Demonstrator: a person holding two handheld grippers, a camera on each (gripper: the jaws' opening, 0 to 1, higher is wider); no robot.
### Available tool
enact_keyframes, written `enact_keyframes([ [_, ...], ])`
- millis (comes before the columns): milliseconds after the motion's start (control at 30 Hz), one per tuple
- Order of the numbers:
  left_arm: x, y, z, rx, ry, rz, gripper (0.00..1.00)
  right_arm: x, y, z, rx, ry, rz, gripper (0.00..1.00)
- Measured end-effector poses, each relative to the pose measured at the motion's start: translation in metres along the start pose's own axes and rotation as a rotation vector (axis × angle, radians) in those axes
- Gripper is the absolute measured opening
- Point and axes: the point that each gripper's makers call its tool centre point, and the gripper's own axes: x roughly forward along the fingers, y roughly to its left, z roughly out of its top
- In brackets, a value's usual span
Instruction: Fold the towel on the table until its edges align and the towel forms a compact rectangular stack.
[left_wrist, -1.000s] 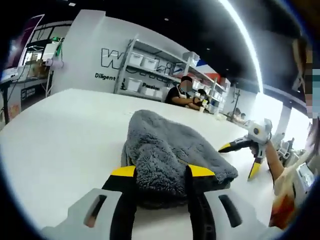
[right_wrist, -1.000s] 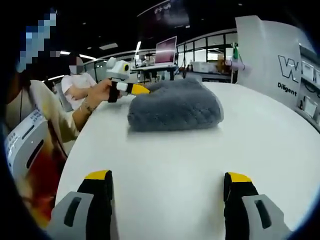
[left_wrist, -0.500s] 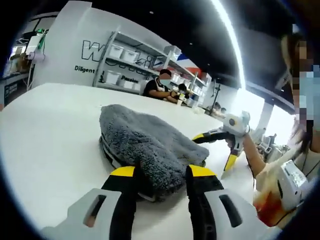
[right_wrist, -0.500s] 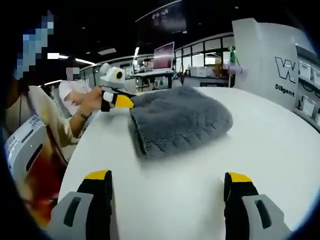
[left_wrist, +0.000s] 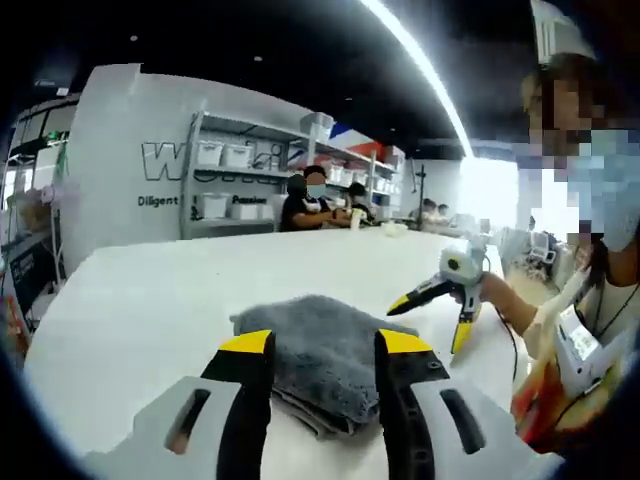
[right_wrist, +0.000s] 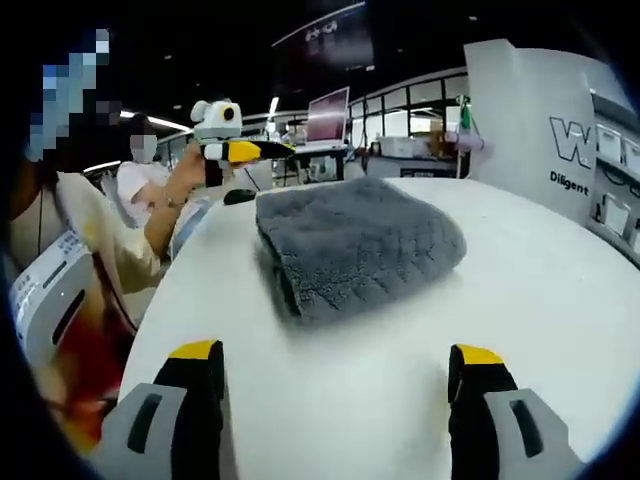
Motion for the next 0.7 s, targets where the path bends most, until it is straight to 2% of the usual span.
enact_keyframes([
  [33, 0.005, -0.005, 0.003, 0.014, -0.004, -0.071, 0.43, 0.0, 0.0, 0.0, 0.0, 0.0, 0.0, 0.95],
  [100, 0.013, -0.007, 0.002, -0.001, 0.015, -0.142, 0.52, 0.0, 0.0, 0.001, 0.002, -0.005, -0.001, 0.95],
  [167, 0.023, -0.006, 0.001, -0.003, 0.026, -0.206, 0.56, -0.001, -0.001, 0.001, 0.005, -0.007, -0.005, 0.95],
  [233, 0.031, -0.001, 0.002, -0.016, 0.014, -0.221, 0.55, -0.002, -0.003, 0.002, 0.008, -0.01, -0.01, 0.95],
  [333, 0.045, 0.002, 0.008, -0.065, -0.018, -0.286, 0.49, -0.002, -0.003, 0.002, 0.01, -0.013, -0.011, 0.95],
  [433, 0.057, 0.004, 0.009, -0.072, -0.031, -0.355, 0.54, -0.002, -0.003, 0.001, 0.011, -0.009, -0.011, 0.95],
  [500, 0.066, 0.012, 0.008, -0.08, -0.036, -0.353, 0.59, -0.001, -0.003, 0.0, 0.009, -0.006, -0.011, 0.95],
  [567, 0.071, 0.016, 0.009, -0.081, -0.066, -0.366, 0.59, -0.001, -0.003, 0.0, 0.009, -0.006, -0.011, 0.95],
  [600, 0.072, 0.013, 0.01, -0.084, -0.08, -0.388, 0.59, -0.001, -0.004, 0.0, 0.009, -0.006, -0.012, 0.95],
  [633, 0.072, 0.006, 0.008, -0.093, -0.089, -0.44, 0.6, -0.002, -0.004, 0.0, 0.01, -0.007, -0.014, 0.95],
  [700, 0.071, 0.0, 0.002, -0.088, -0.09, -0.485, 0.63, -0.002, -0.005, 0.0, 0.01, -0.007, -0.017, 0.95],
])
